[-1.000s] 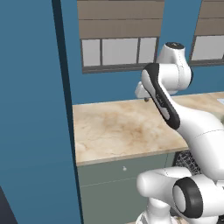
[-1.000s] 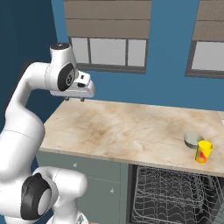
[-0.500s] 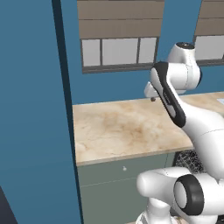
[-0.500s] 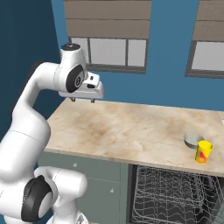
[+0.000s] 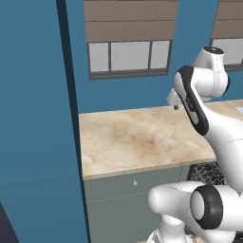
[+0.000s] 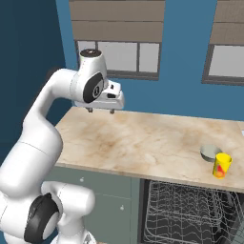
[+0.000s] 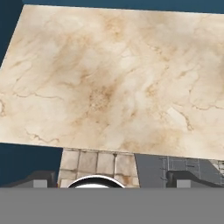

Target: Pick up the cup and bowl from the counter, place them in the dishwasher, and close the dishwasher door.

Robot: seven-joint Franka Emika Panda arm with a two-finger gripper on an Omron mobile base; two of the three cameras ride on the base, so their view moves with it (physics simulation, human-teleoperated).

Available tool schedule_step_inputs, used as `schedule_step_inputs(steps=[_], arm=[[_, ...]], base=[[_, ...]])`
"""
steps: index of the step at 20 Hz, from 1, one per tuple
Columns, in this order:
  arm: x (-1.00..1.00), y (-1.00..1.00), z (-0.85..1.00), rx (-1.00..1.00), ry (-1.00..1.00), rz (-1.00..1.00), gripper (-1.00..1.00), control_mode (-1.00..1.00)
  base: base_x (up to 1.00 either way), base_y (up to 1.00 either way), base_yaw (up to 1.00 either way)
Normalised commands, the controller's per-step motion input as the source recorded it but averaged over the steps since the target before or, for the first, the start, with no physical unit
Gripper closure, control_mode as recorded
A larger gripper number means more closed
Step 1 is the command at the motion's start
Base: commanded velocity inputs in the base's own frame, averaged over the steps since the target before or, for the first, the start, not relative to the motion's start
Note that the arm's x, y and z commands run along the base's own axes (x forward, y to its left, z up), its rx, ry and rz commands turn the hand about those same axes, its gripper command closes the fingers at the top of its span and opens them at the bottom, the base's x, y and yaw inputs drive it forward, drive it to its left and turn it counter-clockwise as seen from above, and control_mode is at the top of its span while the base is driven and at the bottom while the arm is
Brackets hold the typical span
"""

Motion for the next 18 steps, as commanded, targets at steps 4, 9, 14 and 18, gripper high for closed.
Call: schedule_step_inputs(steps=[4,9,14,18], arm=[[0.00,-0.44,-0.09,0.00,0.00,0.00,-1.00,-1.00],[0.00,-0.42,-0.14,0.00,0.00,0.00,-1.00,-1.00],[0.00,-0.40,-0.14,-0.02,0.00,0.00,-1.00,-1.00],[0.00,-0.40,-0.11,0.00,0.00,0.00,-1.00,-1.00]], base=[[0.00,0.00,0.00],[0.00,0.00,0.00],[0.00,0.00,0.00],[0.00,0.00,0.00]])
